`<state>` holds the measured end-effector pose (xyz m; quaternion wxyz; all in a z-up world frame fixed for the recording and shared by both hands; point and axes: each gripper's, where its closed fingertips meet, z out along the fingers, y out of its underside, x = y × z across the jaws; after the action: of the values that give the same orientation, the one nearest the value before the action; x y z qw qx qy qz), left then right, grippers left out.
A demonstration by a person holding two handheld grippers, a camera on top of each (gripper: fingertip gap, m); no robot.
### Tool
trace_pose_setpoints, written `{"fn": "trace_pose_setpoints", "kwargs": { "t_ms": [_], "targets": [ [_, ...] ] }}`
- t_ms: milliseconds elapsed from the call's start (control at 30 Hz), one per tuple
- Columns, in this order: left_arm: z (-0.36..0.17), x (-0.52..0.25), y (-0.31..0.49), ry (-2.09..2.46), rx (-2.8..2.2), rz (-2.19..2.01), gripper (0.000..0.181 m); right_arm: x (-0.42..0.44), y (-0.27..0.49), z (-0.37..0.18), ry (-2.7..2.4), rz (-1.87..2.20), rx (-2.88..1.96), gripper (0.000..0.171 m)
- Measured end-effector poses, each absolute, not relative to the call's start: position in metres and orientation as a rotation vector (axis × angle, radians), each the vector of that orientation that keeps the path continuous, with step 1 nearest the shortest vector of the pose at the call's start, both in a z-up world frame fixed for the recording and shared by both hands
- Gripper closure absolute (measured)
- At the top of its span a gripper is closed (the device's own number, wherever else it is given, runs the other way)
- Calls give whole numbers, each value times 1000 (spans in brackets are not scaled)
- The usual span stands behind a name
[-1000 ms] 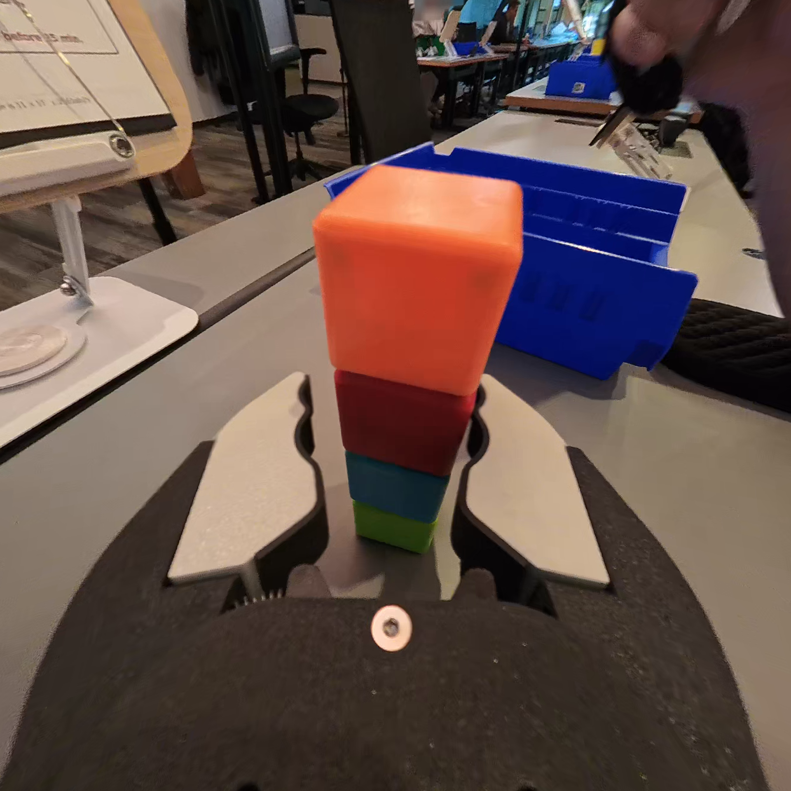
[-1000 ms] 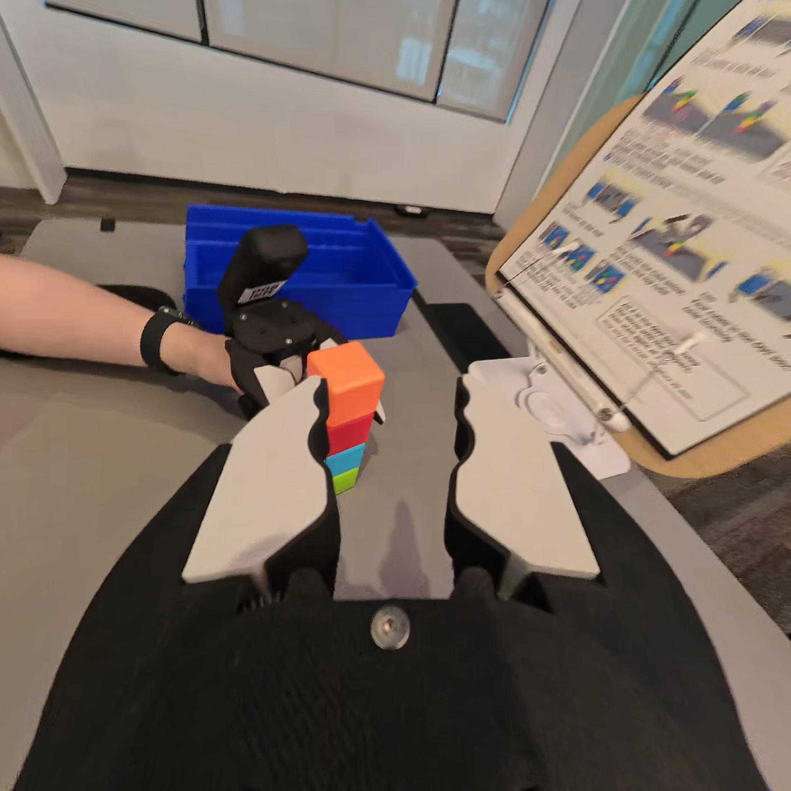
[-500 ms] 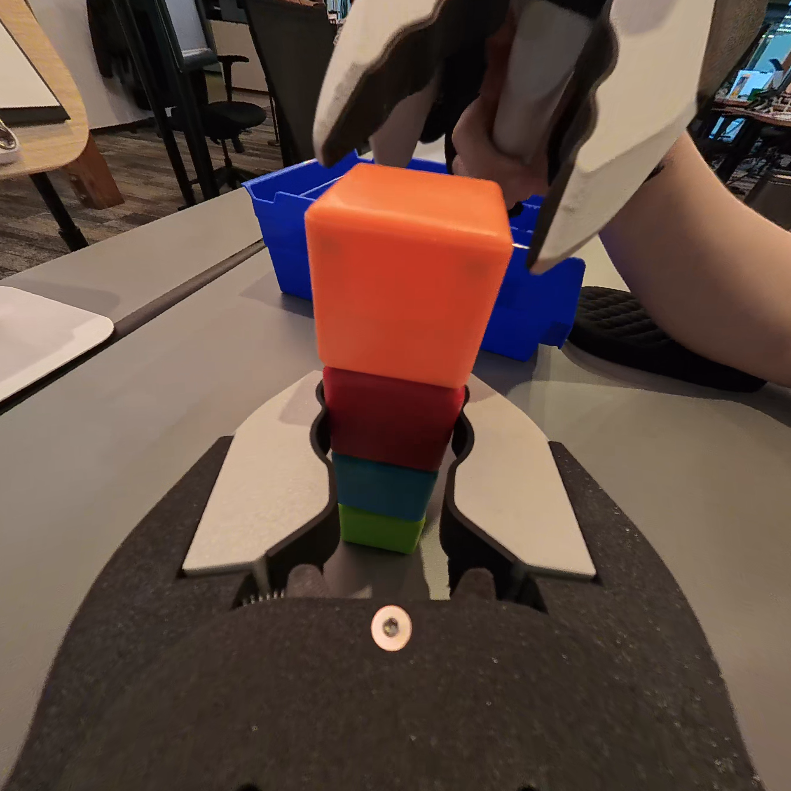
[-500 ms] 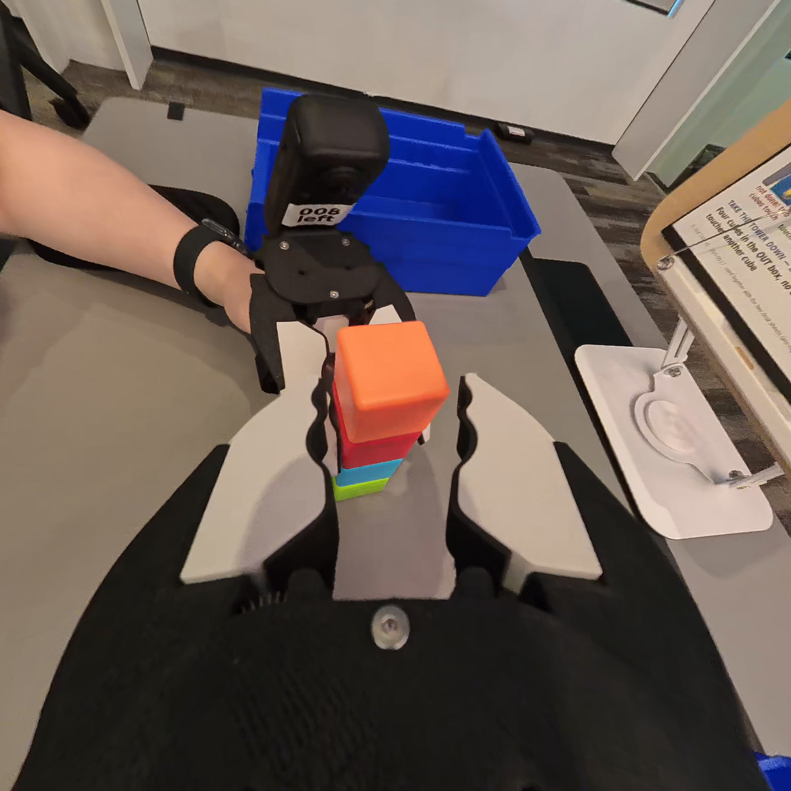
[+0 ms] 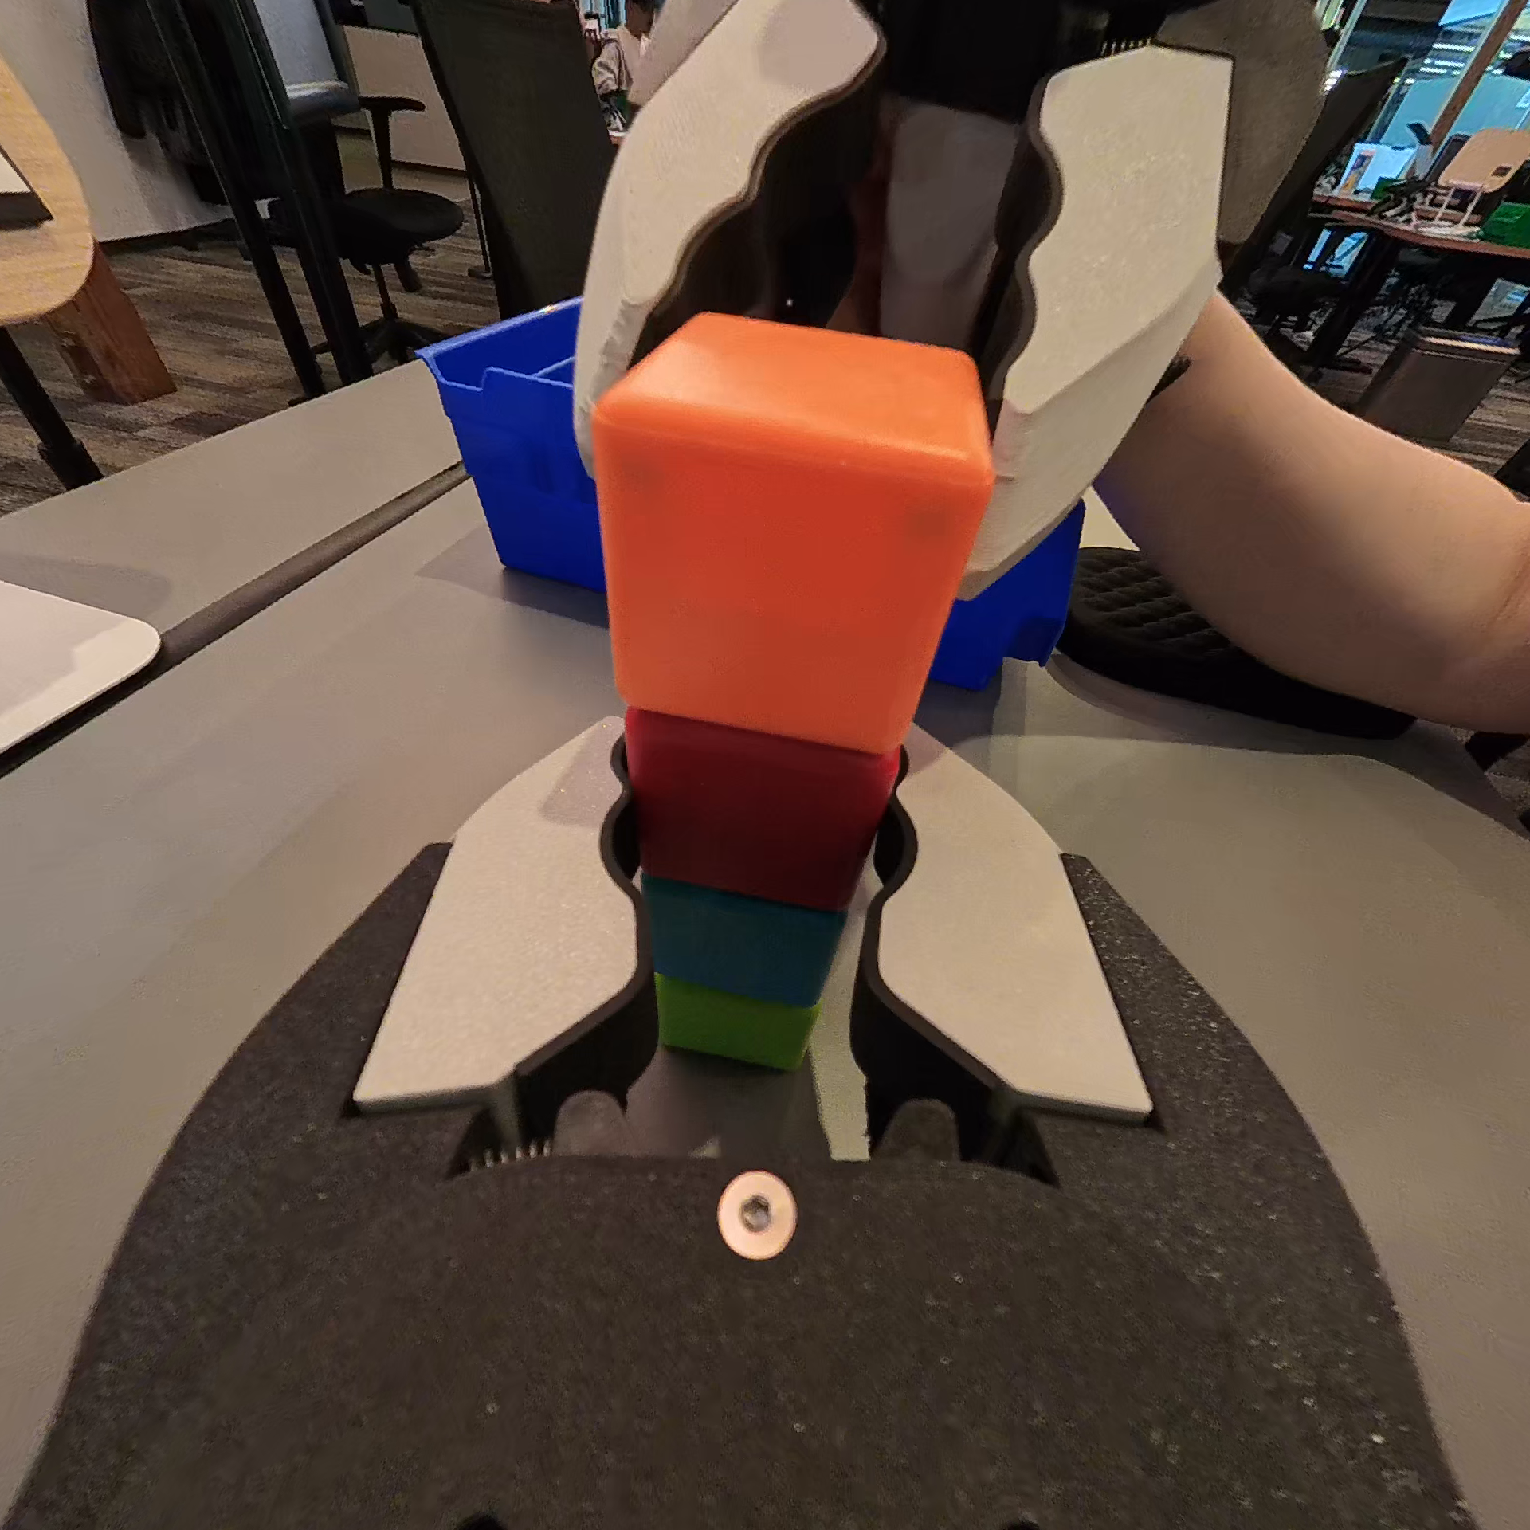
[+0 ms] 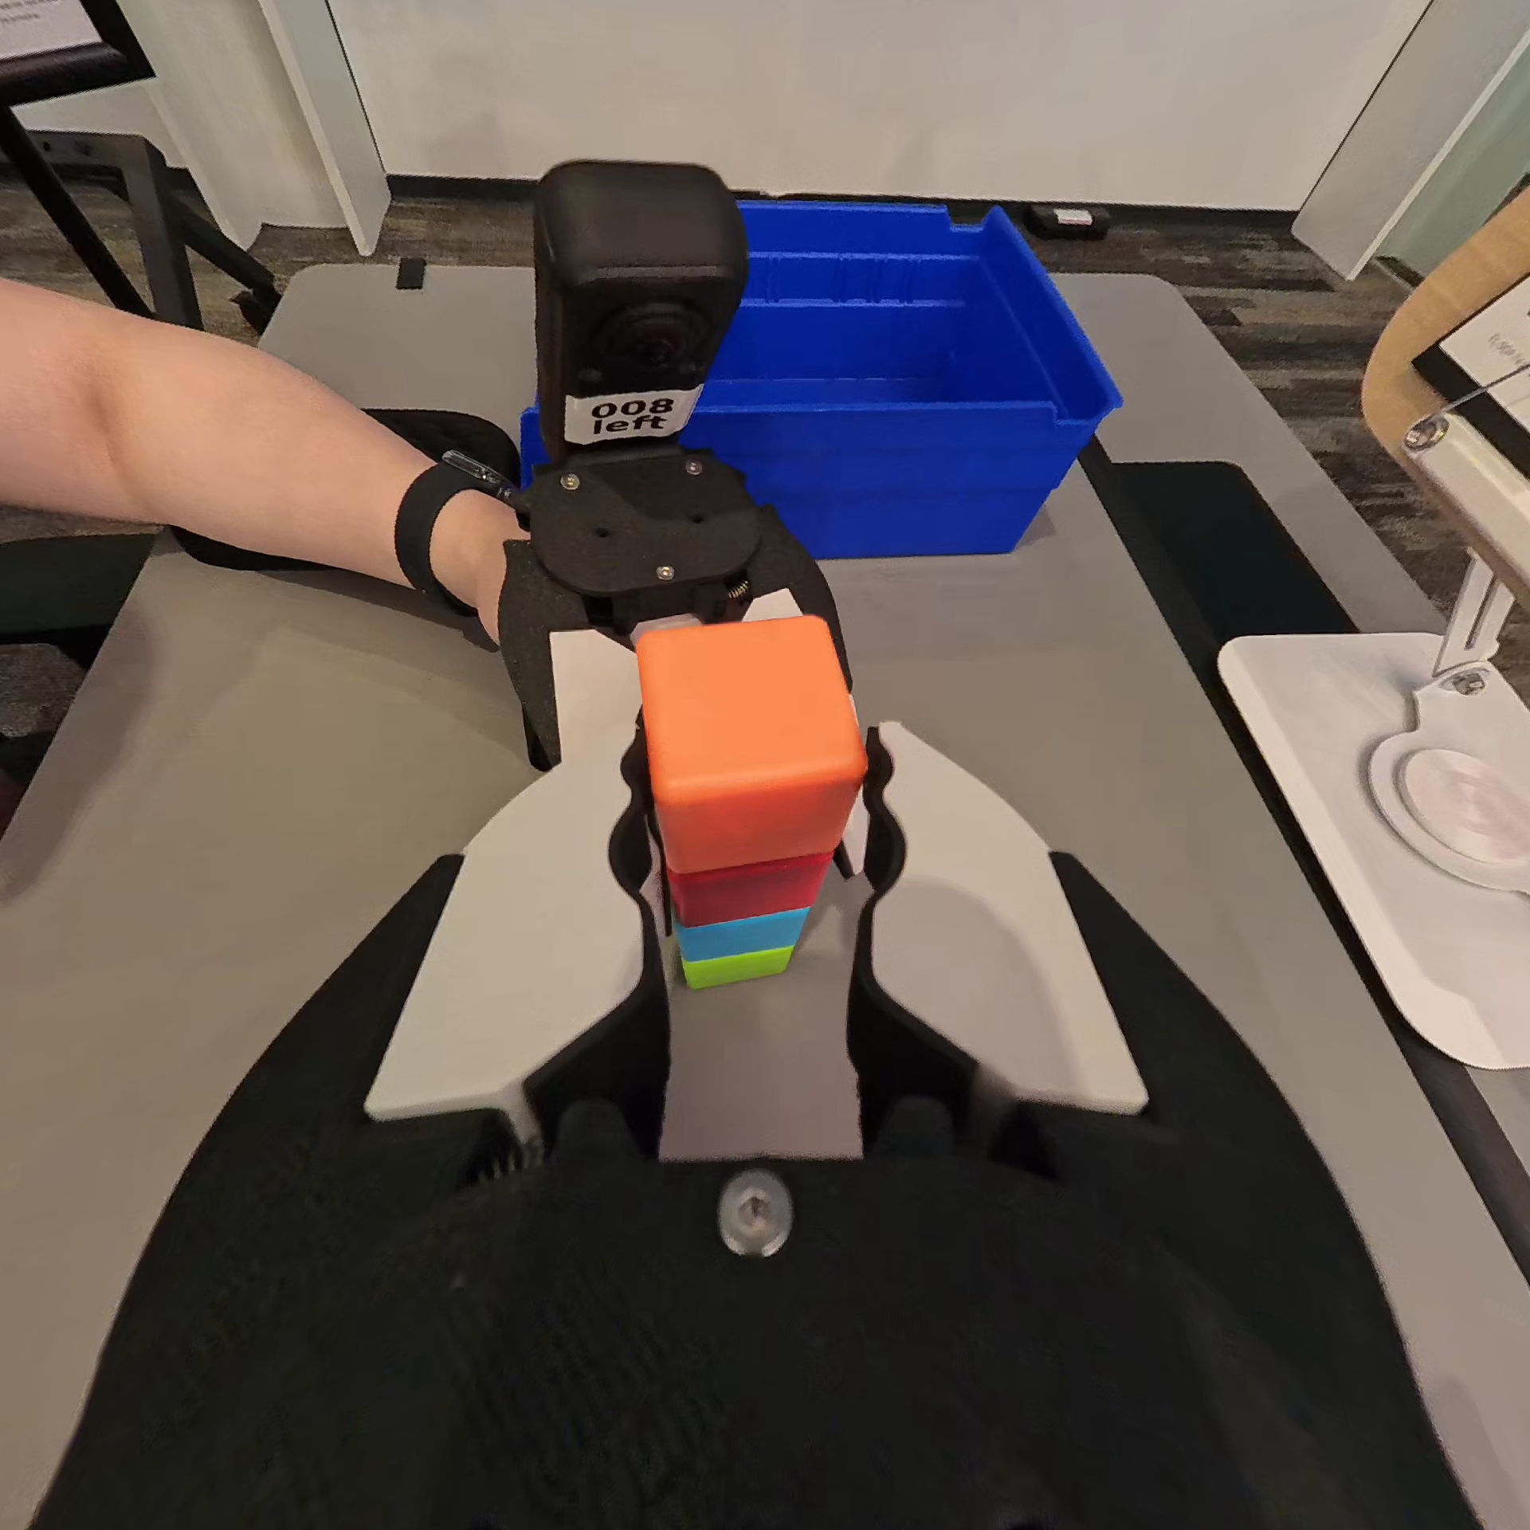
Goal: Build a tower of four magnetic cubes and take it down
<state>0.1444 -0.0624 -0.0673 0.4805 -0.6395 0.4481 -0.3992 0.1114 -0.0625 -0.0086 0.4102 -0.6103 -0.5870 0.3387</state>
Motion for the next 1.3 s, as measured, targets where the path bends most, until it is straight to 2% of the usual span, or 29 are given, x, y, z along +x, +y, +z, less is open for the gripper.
{"fn": "trace_pose_setpoints", "kwargs": {
  "t_ms": [267,467,600,733,800,967,1100,1300],
  "targets": [
    [-69,147,-62,1117,-1578,-937,127,112,-64,-7,-1493,815,-1569,121],
    [-69,147,-63,1138,-1575,-908,128,114,-62,-3,-1402,986,-1641,121],
    [-70,146,-61,1131,-1585,-903,128,127,-60,36,-1249,1146,-1542,121],
    [-69,143,-58,1096,-1606,-945,128,206,-7,75,-974,705,-1539,121],
    [-69,144,-58,1094,-1607,-949,128,263,23,76,-786,524,-1608,121],
    [-70,148,-59,1089,-1630,-894,128,346,70,-12,-576,416,-2000,121],
    [-71,148,-60,1094,-1634,-901,128,353,85,-76,-612,371,-2159,121],
    [-71,149,-60,1093,-1638,-906,128,350,91,-125,-737,229,-2259,121]
  ]
}}
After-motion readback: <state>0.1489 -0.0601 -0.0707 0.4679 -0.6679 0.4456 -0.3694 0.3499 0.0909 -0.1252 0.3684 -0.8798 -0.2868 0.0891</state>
